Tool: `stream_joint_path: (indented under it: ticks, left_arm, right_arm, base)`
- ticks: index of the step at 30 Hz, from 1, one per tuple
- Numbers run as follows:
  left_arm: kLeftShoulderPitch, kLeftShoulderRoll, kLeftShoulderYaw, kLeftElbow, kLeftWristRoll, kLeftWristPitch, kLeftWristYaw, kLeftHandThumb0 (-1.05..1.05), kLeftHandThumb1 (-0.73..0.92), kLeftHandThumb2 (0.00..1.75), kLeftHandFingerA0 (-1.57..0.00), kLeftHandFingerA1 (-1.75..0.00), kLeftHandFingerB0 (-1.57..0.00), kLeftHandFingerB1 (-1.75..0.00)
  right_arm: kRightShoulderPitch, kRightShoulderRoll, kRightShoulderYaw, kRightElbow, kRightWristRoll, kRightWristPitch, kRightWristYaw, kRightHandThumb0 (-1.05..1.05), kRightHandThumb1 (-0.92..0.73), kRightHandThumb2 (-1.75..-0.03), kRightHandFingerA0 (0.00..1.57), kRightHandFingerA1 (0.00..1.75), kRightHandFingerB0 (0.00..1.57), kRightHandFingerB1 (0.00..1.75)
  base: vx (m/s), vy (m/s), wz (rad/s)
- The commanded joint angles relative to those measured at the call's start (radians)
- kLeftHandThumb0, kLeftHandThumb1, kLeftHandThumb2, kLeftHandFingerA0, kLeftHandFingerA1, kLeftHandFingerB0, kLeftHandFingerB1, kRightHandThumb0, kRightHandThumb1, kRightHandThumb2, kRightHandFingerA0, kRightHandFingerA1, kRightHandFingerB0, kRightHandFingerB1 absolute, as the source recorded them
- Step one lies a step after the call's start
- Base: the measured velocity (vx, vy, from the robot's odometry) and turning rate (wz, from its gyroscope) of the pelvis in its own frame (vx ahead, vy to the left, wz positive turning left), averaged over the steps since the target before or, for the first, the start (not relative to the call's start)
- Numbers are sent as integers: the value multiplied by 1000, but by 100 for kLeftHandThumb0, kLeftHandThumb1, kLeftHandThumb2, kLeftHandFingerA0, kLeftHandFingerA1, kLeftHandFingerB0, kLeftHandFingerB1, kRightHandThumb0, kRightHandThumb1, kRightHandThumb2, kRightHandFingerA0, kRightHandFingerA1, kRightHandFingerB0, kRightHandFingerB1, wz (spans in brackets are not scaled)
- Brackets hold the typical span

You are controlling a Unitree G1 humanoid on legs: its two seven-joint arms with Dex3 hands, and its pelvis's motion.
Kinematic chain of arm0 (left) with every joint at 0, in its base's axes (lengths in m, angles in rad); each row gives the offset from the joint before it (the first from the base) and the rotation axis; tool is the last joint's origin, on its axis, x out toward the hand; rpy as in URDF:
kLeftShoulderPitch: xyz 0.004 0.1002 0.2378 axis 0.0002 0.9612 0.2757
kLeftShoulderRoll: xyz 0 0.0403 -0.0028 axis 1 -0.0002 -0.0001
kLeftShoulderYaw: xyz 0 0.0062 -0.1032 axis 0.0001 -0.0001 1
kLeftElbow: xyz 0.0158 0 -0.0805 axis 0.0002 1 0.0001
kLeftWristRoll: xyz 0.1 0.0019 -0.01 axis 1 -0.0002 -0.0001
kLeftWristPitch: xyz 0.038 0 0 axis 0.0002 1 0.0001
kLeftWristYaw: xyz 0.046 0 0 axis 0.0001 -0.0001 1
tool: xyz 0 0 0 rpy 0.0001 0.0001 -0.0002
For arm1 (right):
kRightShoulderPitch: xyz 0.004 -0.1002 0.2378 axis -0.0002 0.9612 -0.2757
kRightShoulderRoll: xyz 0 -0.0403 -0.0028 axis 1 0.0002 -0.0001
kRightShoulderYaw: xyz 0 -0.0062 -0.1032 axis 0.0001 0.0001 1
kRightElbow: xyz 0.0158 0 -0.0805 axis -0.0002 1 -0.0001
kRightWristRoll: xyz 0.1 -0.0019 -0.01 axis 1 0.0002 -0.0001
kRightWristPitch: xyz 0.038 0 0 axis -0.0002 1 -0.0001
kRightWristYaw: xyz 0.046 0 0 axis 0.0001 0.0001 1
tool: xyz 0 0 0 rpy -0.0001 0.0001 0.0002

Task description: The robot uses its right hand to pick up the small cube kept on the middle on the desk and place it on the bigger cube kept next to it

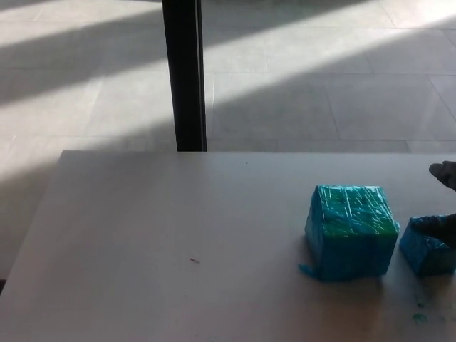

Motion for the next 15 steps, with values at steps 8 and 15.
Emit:
stream_joint_path:
  ticks: [8,15]
  left_arm:
    - [15,28,10,-48,-6,44,17,-99,92,71,-45,-64,-42,-43]
    - [-2,39,6,-14,-2,33,10,-99,92,71,-45,-63,-41,-43]
  right_arm:
    - [-37,-28,84,11,-123,-39,150,-26,-55,-56,14,79,0,26]
    - [-29,-29,68,2,-111,-5,229,-25,-47,-75,54,102,4,17]
  base:
    - [0,0,0]
    - [0,0,0]
